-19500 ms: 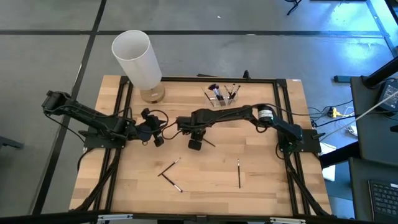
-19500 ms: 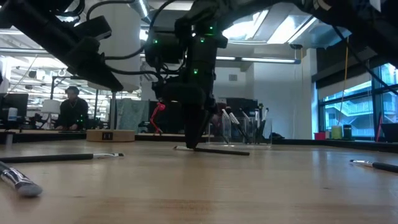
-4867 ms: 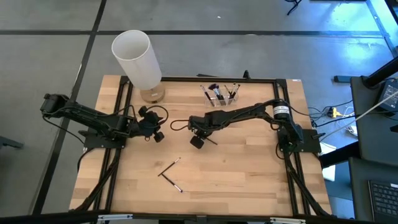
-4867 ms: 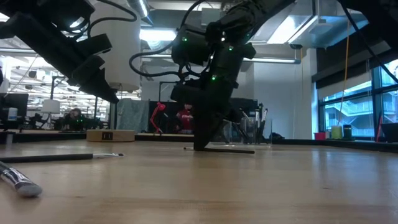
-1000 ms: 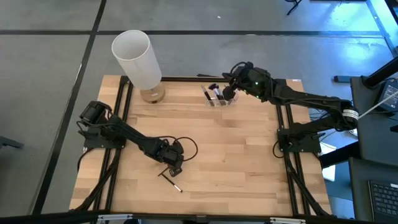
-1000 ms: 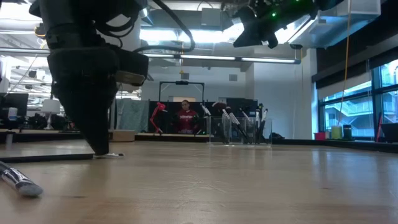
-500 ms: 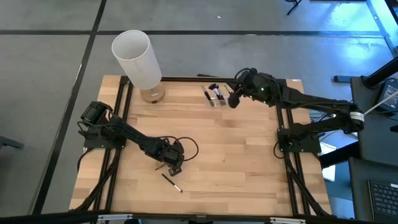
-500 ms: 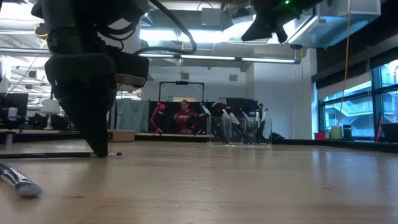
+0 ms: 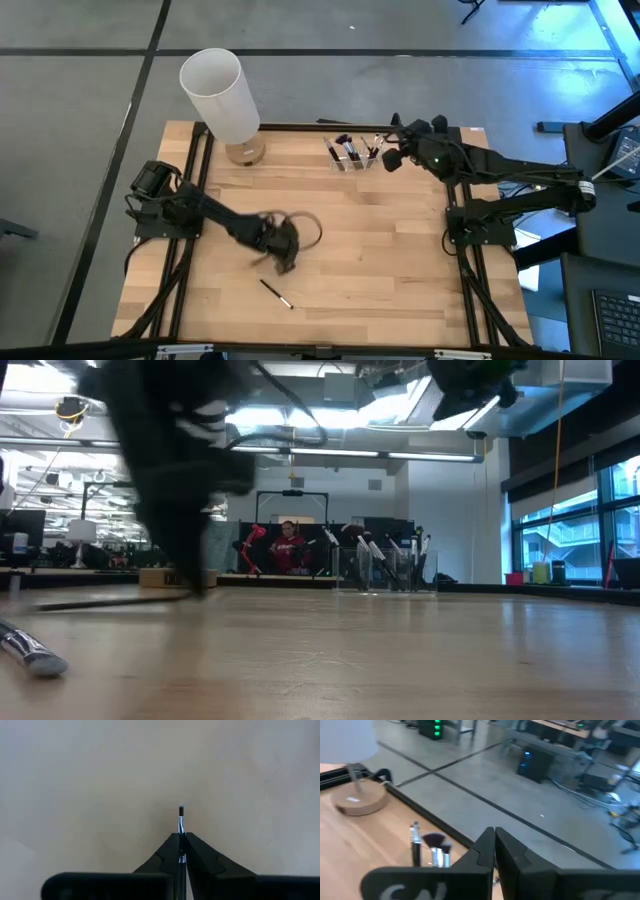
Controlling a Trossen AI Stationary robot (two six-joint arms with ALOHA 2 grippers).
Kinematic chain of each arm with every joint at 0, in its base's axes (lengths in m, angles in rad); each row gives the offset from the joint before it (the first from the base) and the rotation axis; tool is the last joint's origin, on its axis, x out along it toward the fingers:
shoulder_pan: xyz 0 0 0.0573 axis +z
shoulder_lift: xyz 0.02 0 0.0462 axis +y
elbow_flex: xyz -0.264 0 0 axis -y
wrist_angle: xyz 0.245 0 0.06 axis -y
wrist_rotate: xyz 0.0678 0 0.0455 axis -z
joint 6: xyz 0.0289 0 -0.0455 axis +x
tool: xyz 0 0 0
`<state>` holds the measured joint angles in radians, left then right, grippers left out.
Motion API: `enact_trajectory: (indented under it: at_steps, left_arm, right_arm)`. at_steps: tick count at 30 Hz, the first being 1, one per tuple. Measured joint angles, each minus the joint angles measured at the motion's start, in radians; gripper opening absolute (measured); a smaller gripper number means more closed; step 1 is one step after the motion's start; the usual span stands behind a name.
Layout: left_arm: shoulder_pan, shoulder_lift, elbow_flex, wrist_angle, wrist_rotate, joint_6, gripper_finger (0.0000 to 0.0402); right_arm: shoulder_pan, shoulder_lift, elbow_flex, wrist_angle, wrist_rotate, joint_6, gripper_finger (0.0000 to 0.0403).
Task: Put items in baskets/containers
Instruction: Put the black eyeshadow brush into the transparent organizer
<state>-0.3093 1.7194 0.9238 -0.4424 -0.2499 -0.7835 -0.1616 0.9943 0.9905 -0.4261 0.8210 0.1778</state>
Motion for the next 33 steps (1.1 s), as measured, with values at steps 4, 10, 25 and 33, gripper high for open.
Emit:
enact_trajectory:
  at_steps: [4,10,25,33]
  left_arm:
    - [0.066,-0.036,0.066,0.016,-0.193,0.098,0.002]
    - [0.22,-0.051,0.134,0.32,-0.498,0.374,0.0025]
    - [0.638,0.15,0.138,1.356,-0.249,0.503,0.0024]
    - [0.658,0.297,0.137,1.473,-0.284,0.501,0.0026]
  right_arm:
    - [0.024,-0.046,0.0,-0.091,0.086,0.067,0.0014]
    - [0.063,-0.075,0.0,-0.159,0.198,0.152,0.0014]
    - [0.073,-0.074,0.0,-0.188,0.261,0.158,0.0014]
    - [0.073,-0.074,0.0,-0.19,0.287,0.155,0.0014]
